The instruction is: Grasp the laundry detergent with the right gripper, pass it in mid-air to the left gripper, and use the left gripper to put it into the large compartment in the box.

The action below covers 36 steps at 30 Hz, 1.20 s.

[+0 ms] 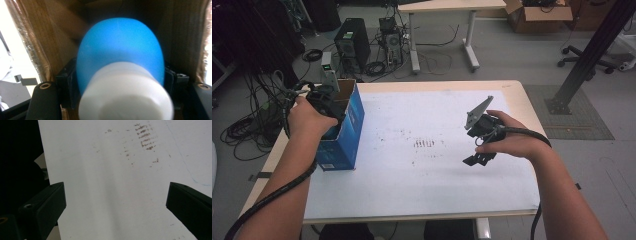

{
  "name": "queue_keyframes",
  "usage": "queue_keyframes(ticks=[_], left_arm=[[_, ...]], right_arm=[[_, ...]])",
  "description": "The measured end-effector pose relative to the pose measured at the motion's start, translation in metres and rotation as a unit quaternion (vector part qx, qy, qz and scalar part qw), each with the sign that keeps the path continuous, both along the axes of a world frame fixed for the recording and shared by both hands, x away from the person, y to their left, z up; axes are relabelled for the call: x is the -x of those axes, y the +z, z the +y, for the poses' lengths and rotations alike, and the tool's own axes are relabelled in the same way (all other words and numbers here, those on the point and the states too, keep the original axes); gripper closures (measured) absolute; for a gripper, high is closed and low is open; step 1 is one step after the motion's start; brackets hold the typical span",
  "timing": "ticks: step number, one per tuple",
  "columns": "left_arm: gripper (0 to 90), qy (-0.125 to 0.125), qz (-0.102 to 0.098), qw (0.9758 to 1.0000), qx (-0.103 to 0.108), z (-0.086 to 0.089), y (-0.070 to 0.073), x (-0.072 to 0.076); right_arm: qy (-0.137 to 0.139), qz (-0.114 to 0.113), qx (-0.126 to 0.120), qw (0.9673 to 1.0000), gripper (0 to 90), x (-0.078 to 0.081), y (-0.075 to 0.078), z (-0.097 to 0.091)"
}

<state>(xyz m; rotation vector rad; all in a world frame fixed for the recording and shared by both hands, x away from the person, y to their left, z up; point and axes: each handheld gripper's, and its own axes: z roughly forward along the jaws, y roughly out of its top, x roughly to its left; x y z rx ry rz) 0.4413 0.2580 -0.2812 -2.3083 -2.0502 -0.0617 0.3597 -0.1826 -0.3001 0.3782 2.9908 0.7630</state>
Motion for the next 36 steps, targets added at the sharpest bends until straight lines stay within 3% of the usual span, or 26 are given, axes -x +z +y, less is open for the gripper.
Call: queue_keyframes(ticks=[8,13,20,36], left_arm=[[28.2,0.009,0.004,1.0,0.001,0.001,0.009,0.001],[25.9,0.003,-0.003,1.0,-0.002,0.0,0.016,0.004],[23.1,-0.001,-0.008,0.9999,0.01,0.0,0.026,0.007],[13.7,-0.016,-0.031,0.9994,0.005,-0.003,0.051,0.016]], right_arm=[[-0.002,-0.001,-0.007,1.0,2.7,0.001,0.001,-0.001],[-0.002,-0.003,-0.007,1.0,2.6,0.002,0.002,-0.002],[-0.002,-0.004,-0.006,1.0,2.6,0.005,0.005,-0.002],[0.001,-0.005,-0.008,1.0,2.7,0.01,0.009,0.002]])
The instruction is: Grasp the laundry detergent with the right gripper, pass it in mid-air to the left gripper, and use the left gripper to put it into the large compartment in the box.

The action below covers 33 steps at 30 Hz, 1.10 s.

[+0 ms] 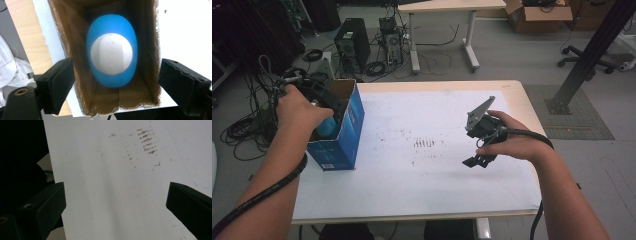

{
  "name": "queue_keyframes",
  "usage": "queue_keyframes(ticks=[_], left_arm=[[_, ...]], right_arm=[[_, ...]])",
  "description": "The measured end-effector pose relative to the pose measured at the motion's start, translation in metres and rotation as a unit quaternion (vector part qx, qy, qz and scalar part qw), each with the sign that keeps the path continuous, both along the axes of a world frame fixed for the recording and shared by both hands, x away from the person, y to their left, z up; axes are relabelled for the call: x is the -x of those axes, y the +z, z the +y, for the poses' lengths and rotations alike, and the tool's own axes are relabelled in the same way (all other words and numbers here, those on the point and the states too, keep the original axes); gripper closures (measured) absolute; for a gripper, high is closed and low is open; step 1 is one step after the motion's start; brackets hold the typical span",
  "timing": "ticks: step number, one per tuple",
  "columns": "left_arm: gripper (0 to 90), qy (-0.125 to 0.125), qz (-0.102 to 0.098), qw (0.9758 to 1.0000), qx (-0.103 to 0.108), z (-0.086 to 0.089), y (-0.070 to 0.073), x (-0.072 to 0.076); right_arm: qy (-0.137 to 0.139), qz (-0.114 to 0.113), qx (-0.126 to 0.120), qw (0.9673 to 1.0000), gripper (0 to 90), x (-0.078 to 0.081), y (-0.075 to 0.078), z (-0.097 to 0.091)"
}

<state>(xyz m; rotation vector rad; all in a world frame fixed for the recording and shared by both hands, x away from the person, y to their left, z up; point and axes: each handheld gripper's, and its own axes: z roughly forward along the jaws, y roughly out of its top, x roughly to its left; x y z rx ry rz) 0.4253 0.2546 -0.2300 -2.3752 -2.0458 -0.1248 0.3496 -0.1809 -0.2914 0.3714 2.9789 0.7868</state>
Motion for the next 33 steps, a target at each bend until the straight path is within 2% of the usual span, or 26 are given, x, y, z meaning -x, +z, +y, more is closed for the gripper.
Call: queue_keyframes(ticks=[13,19,21,24,28,29,32,33], left_arm=[[6.9,-0.017,-0.009,0.9998,-0.006,-0.003,0.019,0.006],[2.8,-0.045,-0.005,0.9989,-0.011,-0.013,0.026,0.008],[1.2,-0.064,-0.005,0.9978,-0.015,-0.02,0.03,0.01],[0.2,-0.091,-0.007,0.9957,-0.02,-0.03,0.037,0.011],[0.2,-0.134,-0.016,0.9907,-0.019,-0.044,0.05,0.014],[0.2,-0.151,-0.019,0.9882,-0.016,-0.049,0.054,0.015],[0.2,-0.181,-0.02,0.9832,-0.013,-0.062,0.059,0.019],[0.2,-0.2,-0.019,0.9796,-0.012,-0.068,0.061,0.021]], right_arm=[[-0.001,0.0,0.0,1.0,2.6,0.003,0.001,0.0],[-0.001,-0.003,-0.001,1.0,2.7,0.005,0.003,-0.001],[-0.002,-0.003,-0.002,1.0,2.6,0.005,0.004,-0.001],[-0.002,-0.004,-0.002,1.0,2.6,0.006,0.005,-0.002],[-0.001,-0.005,-0.003,1.0,2.7,0.006,0.006,-0.002],[-0.001,-0.005,-0.002,1.0,2.7,0.006,0.006,-0.002],[0.001,-0.006,0.002,1.0,2.7,0.005,0.006,-0.001],[0.001,-0.007,0.003,1.0,2.7,0.005,0.007,-0.001]])
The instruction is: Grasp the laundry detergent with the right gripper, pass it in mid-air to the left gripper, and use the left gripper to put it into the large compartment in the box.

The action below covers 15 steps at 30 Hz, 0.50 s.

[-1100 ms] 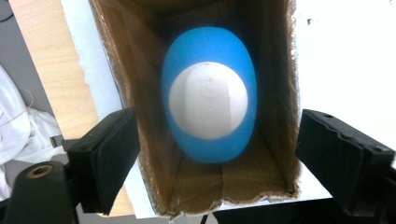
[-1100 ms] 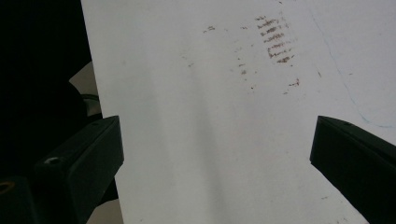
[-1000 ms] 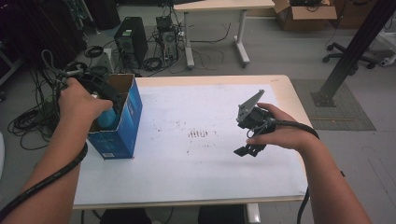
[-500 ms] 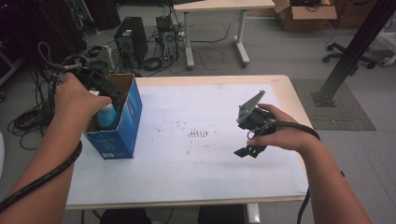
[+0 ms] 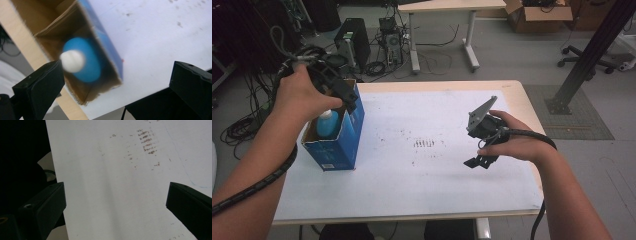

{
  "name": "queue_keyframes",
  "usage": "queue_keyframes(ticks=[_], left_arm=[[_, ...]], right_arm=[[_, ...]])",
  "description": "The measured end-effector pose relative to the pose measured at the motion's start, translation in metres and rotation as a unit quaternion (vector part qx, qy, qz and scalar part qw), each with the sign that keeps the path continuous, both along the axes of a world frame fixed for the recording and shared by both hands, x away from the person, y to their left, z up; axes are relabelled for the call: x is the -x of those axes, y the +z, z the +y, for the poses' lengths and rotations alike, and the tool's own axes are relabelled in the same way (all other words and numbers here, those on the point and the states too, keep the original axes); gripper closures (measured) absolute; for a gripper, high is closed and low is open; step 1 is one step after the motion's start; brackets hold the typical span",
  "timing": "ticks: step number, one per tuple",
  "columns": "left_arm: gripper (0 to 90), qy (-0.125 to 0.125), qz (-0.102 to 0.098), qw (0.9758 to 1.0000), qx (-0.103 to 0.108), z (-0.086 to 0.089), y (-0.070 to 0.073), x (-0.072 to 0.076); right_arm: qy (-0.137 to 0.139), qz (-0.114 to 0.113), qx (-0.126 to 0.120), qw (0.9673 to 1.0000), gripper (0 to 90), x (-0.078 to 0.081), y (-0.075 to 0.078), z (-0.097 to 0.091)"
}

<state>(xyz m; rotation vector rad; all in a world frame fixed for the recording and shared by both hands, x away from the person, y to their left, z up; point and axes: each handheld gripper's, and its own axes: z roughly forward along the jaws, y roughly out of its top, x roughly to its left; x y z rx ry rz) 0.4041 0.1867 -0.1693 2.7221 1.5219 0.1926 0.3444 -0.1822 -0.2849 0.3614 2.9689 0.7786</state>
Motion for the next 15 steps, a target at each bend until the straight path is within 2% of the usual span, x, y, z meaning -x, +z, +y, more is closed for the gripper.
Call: queue_keyframes(ticks=[4,6,9,11,13,15], left_arm=[[0.2,-0.056,0.001,0.9984,0.001,-0.018,0.004,0.01],[0.2,-0.084,0.002,0.9965,-0.001,-0.025,0.005,0.014],[0.2,-0.104,0.009,0.9945,-0.005,-0.032,0.003,0.018],[0.2,-0.123,0.016,0.9922,0.005,-0.036,0.002,0.021],[0.2,-0.148,0.02,0.9887,0.013,-0.041,-0.001,0.024],[0.2,-0.163,0.016,0.9864,0.006,-0.046,-0.004,0.027]], right_arm=[[0.003,-0.003,-0.005,1.0,2.6,-0.001,0.002,0.004],[0.007,-0.001,-0.001,1.0,2.7,-0.001,0.002,0.007],[0.01,0.001,0.002,0.9999,2.7,-0.002,0.002,0.01],[0.011,0.001,0.001,0.9999,2.6,-0.004,0.002,0.012],[0.012,0.003,0.006,0.9999,2.7,-0.004,0.002,0.015],[0.015,0.003,0.01,0.9998,2.7,-0.005,0.002,0.017]])
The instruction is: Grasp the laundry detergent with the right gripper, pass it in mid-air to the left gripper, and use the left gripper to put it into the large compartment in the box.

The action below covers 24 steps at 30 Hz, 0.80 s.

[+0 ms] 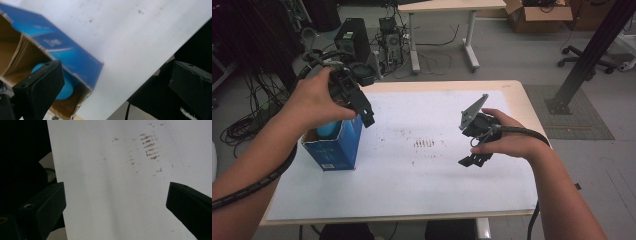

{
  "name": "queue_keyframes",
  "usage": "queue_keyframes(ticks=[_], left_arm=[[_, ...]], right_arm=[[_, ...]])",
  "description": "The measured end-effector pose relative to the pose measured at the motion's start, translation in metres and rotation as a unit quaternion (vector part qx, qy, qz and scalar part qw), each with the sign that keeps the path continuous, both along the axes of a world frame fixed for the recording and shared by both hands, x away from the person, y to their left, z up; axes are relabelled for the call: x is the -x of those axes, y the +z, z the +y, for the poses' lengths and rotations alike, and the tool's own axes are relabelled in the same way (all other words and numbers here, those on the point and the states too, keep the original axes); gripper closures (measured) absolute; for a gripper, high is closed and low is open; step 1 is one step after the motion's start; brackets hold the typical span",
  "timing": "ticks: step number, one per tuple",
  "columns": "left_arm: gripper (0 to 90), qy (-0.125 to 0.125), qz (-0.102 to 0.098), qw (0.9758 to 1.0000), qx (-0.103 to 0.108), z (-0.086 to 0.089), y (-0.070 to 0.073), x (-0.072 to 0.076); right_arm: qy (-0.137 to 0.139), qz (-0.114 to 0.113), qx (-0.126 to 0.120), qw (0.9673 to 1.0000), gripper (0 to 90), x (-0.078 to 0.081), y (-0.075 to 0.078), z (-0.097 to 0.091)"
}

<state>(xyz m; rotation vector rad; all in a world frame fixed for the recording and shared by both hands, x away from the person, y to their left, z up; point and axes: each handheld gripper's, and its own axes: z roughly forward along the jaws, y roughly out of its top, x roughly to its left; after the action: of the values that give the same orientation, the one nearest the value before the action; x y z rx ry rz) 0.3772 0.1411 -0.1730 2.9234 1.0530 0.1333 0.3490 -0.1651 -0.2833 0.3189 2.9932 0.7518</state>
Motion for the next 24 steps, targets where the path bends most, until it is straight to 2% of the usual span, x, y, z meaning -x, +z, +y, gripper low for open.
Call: queue_keyframes(ticks=[5,8,11,14,19,21,23,24], left_arm=[[0.2,-0.03,-0.007,0.9994,-0.017,-0.008,-0.008,0.007],[0.2,-0.064,-0.007,0.9975,-0.029,-0.015,-0.015,0.013],[0.2,-0.076,-0.008,0.9963,-0.041,-0.021,-0.022,0.017],[0.2,-0.094,0.0,0.9948,-0.039,-0.026,-0.029,0.019],[0.2,-0.144,-0.001,0.9884,-0.049,-0.035,-0.037,0.026],[0.2,-0.154,0.017,0.9871,-0.039,-0.037,-0.041,0.028],[0.2,-0.176,0.029,0.9836,-0.028,-0.04,-0.044,0.031],[0.2,-0.189,0.035,0.9811,-0.026,-0.041,-0.046,0.033]], right_arm=[[0.01,-0.004,0.003,0.9999,2.7,0.001,0.002,0.007],[0.016,-0.005,0.008,0.9998,2.7,0.002,0.004,0.011],[0.021,-0.004,0.016,0.9996,2.7,0.002,0.006,0.015],[0.024,-0.001,0.02,0.9995,2.8,0.003,0.006,0.017],[0.028,0.005,0.029,0.9992,2.8,0.002,0.004,0.018],[0.031,0.005,0.034,0.9989,2.8,0.002,0.004,0.018],[0.032,0.003,0.039,0.9987,2.8,0.002,0.004,0.018],[0.032,0.003,0.04,0.9987,2.8,0.001,0.004,0.017]])
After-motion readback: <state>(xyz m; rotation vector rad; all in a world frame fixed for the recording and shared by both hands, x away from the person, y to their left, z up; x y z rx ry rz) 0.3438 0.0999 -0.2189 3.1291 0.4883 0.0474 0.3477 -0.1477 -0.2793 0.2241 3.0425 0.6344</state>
